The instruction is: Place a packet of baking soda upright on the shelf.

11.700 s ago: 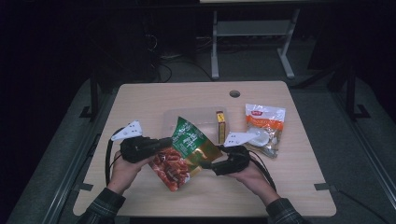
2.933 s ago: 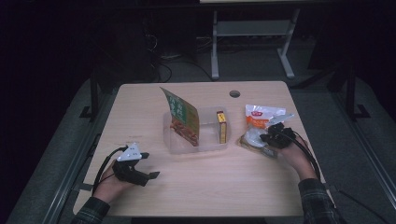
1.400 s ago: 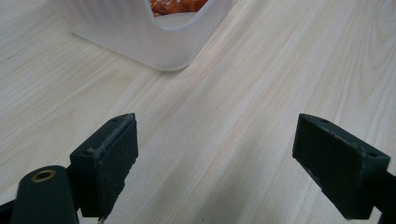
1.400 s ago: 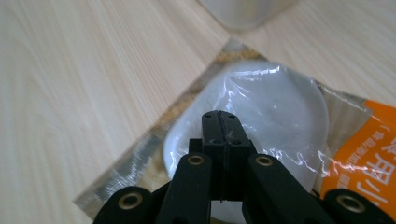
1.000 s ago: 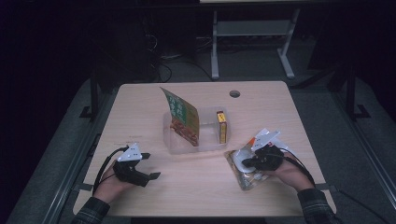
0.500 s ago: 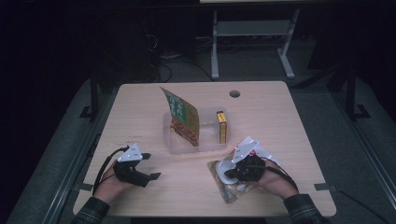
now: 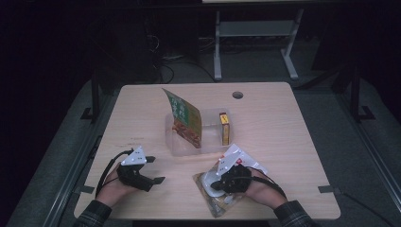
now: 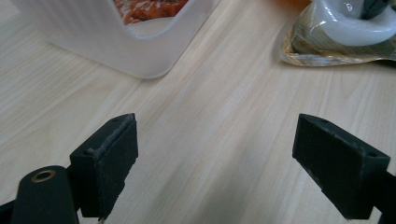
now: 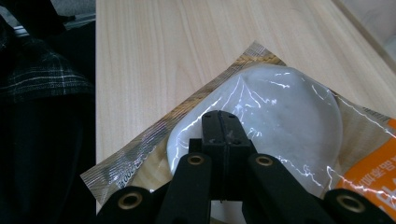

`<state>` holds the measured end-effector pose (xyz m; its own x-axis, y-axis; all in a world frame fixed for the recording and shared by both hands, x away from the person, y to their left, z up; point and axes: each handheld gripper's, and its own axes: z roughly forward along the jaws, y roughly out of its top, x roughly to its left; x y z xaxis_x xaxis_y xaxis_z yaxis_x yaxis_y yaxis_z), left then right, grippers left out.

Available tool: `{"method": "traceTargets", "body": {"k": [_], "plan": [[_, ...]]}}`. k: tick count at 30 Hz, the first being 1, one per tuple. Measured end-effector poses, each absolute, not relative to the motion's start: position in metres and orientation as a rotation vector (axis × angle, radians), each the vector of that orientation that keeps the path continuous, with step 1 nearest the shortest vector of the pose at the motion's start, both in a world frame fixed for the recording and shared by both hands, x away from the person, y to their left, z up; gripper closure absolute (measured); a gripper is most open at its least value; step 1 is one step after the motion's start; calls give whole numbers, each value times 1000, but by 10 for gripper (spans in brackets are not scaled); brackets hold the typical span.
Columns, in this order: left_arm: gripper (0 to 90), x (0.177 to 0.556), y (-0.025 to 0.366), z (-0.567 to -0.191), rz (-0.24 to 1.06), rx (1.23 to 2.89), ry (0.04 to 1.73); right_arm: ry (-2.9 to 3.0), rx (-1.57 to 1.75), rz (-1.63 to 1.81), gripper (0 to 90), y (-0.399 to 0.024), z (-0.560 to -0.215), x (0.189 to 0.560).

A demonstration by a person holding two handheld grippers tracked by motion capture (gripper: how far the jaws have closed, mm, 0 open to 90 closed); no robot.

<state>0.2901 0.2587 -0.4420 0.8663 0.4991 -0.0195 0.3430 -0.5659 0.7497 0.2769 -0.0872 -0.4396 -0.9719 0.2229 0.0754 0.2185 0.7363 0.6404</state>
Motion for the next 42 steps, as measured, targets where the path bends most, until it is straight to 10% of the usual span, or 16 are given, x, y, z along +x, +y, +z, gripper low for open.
{"method": "traceTargets", "body": {"k": [23, 42], "plan": [[160, 290, 187, -431, 119, 2189, 474, 2553, 898, 1220, 458, -184, -417, 275], [268, 313, 98, -455, -22, 2239, 419, 2467, 982, 1230, 401, -208, -422, 264]]}}
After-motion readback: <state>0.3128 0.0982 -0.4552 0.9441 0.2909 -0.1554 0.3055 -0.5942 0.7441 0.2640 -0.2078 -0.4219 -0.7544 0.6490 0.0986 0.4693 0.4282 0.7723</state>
